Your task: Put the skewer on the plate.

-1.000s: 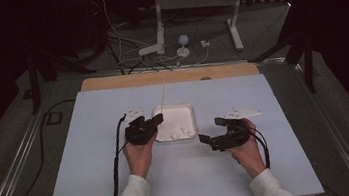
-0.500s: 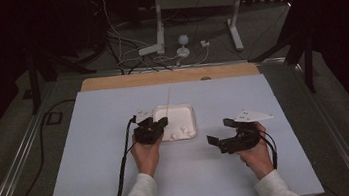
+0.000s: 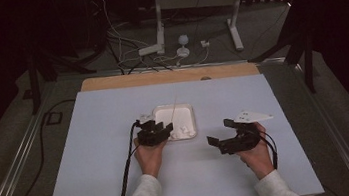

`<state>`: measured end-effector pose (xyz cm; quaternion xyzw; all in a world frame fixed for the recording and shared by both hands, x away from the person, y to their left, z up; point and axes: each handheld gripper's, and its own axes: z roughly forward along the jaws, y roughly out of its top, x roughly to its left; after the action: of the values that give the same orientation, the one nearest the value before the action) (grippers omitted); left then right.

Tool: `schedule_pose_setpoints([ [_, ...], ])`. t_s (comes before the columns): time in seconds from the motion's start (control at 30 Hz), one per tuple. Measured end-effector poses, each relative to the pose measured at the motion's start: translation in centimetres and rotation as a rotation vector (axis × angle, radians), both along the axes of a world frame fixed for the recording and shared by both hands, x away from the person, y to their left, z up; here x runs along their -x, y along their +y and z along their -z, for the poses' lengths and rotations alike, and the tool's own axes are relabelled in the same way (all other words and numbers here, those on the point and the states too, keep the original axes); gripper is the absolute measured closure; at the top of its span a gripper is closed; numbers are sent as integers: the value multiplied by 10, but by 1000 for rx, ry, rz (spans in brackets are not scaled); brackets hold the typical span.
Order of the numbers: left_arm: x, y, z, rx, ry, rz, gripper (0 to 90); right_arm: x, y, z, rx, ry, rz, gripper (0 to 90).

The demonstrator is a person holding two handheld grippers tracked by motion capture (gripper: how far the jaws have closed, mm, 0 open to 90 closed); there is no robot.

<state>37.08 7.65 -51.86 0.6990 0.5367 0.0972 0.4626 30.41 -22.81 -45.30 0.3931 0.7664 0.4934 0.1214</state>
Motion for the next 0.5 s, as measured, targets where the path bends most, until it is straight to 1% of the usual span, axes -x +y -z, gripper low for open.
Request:
schedule_pose_setpoints([
  [0.07, 0, 3, -2, -1, 1, -22, 487, 0, 0, 0, 3, 2, 2, 32],
  [0.13, 0, 4, -3, -23, 3, -31, 471, 0, 1, 1, 5, 4, 1, 32],
  [0.23, 2, 3, -3, -79, 2, -45, 401, 0, 3, 1, 12, 3, 3, 51],
  [0.3, 4, 4, -4, -91, -6, -54, 371, 0, 3, 2, 17, 2, 3, 51],
  [0.4, 5, 6, -6, -88, -14, -50, 342, 1, 3, 2, 14, 2, 3, 51],
  [0.5, 7, 9, -11, -59, -42, -36, 283, 1, 2, 1, 8, 0, 4, 51],
])
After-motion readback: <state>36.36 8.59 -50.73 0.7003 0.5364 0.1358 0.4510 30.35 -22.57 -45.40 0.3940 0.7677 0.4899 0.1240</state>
